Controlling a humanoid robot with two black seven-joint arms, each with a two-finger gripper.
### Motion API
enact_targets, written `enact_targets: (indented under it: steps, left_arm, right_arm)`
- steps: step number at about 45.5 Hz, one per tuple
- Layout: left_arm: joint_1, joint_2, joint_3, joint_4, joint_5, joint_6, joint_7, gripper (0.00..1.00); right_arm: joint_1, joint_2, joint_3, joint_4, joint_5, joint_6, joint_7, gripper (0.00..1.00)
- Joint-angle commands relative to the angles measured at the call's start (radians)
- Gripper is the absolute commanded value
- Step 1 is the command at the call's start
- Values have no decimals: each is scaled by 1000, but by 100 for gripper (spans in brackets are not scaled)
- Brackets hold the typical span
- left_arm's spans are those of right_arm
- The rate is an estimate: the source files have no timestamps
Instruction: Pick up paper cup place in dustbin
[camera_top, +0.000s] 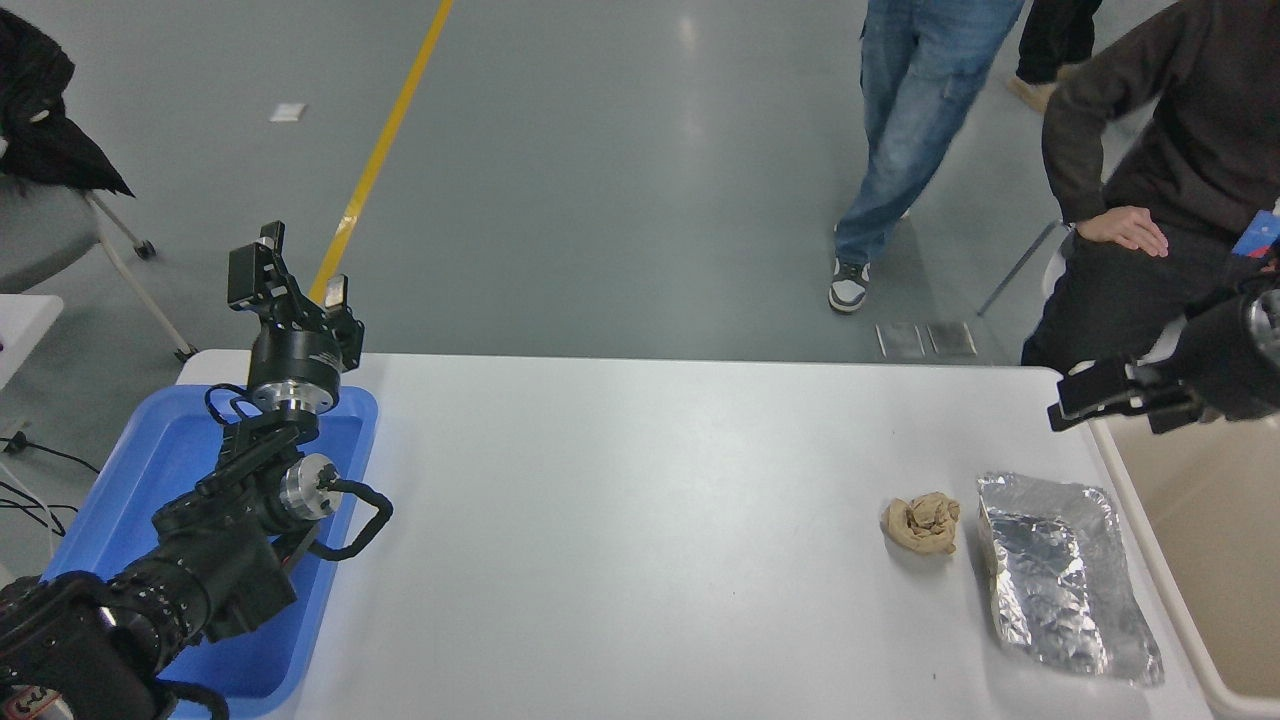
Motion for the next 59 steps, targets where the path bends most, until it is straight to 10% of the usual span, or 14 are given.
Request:
enact_targets:
  steps: [1, 26, 59]
  left_arm:
    - [0, 0, 1, 0, 0, 0, 1, 100]
    - [0, 1, 1, 0, 0, 0, 0, 100]
    - [0, 3, 1, 0, 0, 0, -1, 100]
  right_arm:
    - [129, 151, -59, 38, 85, 68, 27, 100]
    - [218, 179, -168, 23, 268, 140, -96, 100]
    - [210, 183, -91, 46, 305, 155, -85, 100]
